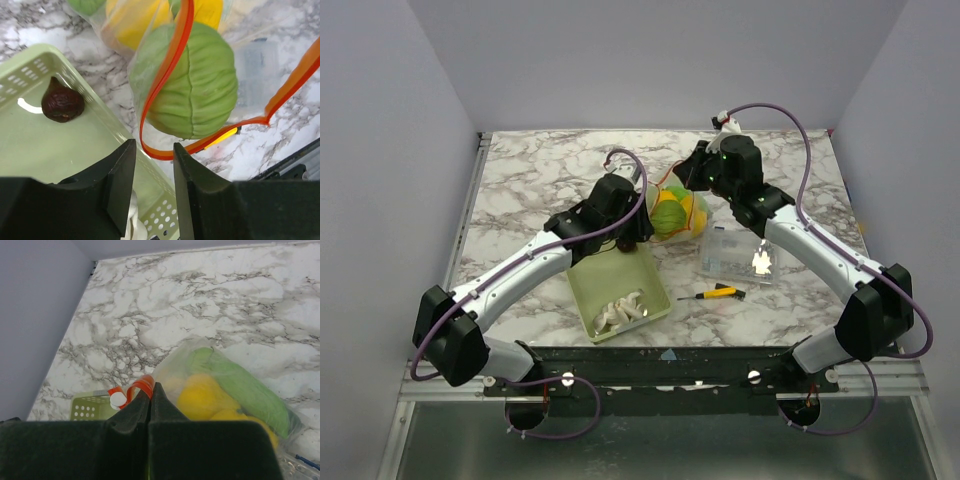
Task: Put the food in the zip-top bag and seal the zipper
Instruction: Place the fake vegetable in the zipper food storage bag, then adjust the zipper food storage bag at the center of the board.
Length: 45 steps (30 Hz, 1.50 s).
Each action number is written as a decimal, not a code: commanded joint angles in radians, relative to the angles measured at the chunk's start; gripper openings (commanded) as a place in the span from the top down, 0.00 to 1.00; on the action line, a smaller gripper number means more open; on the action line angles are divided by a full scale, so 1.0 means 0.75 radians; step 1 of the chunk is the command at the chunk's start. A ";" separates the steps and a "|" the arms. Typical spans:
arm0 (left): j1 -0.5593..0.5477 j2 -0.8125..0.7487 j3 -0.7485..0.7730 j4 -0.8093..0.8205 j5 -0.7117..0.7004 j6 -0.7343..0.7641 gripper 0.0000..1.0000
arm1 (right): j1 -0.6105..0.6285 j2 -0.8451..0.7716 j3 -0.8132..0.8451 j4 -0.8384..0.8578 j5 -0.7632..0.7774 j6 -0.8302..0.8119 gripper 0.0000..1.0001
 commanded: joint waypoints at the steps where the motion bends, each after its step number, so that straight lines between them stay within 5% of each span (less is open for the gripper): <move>1: 0.000 0.001 -0.024 0.080 0.097 -0.042 0.68 | -0.002 -0.013 0.063 0.035 -0.009 -0.010 0.99; 18: 0.021 0.161 0.084 0.075 0.138 -0.003 0.80 | -0.001 -0.003 0.075 0.031 -0.005 -0.020 0.99; 21: 0.047 0.162 0.170 0.056 0.204 0.003 1.00 | -0.001 0.019 0.102 0.003 0.062 -0.080 0.99; 23: 0.067 0.144 0.225 0.057 0.259 -0.025 1.00 | 0.000 0.034 0.134 -0.017 0.105 -0.169 0.99; 28: 0.133 0.074 0.307 0.133 0.400 -0.221 1.00 | -0.001 0.104 0.317 -0.147 0.234 -0.431 0.99; 34: 0.177 0.111 0.310 0.051 0.150 -0.332 1.00 | -0.001 0.236 0.415 -0.188 0.255 -0.537 0.99; 38: 0.314 0.290 0.368 -0.052 0.499 -0.421 1.00 | -0.006 0.424 0.518 -0.260 0.284 -0.555 0.99; 45: 0.267 0.167 0.457 0.057 0.446 -0.401 1.00 | -0.007 0.599 0.994 -0.543 0.278 -0.563 0.99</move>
